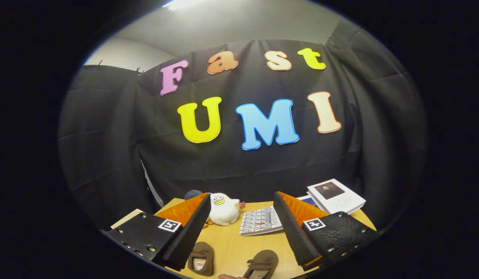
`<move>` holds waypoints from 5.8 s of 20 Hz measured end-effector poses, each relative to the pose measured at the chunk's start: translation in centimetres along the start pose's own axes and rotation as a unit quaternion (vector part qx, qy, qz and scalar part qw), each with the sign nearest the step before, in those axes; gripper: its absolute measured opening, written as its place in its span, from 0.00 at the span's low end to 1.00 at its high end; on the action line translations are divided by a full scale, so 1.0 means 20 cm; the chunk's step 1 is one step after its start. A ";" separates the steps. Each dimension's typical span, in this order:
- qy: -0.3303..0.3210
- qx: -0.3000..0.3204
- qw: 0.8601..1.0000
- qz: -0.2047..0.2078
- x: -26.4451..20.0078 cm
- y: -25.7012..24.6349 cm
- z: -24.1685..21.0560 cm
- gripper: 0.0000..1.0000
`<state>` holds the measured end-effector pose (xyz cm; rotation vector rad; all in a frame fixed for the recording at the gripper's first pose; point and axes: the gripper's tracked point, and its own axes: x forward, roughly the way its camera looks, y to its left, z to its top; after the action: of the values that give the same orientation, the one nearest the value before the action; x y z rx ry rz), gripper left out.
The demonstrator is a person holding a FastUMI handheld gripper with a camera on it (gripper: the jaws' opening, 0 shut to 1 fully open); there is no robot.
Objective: Open the storage box then place both shoes into the box .Put the left shoe in first, then the right shoe, with the right side of both shoes facing outward in a uniform manner.
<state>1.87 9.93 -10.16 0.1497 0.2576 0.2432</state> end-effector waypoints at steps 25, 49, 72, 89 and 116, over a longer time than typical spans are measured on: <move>0.294 0.147 0.908 0.260 0.25 1.08 -1.11 0.96; 0.377 0.343 0.804 0.305 0.43 1.53 -1.40 0.03; 0.378 0.248 0.838 0.305 0.37 2.07 -0.66 0.03; 0.437 0.162 0.829 0.309 0.44 3.07 -0.91 0.05; 0.429 -0.015 0.846 0.317 0.30 2.87 -1.28 0.92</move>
<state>-11.99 69.49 -25.87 0.0806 1.1061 0.9814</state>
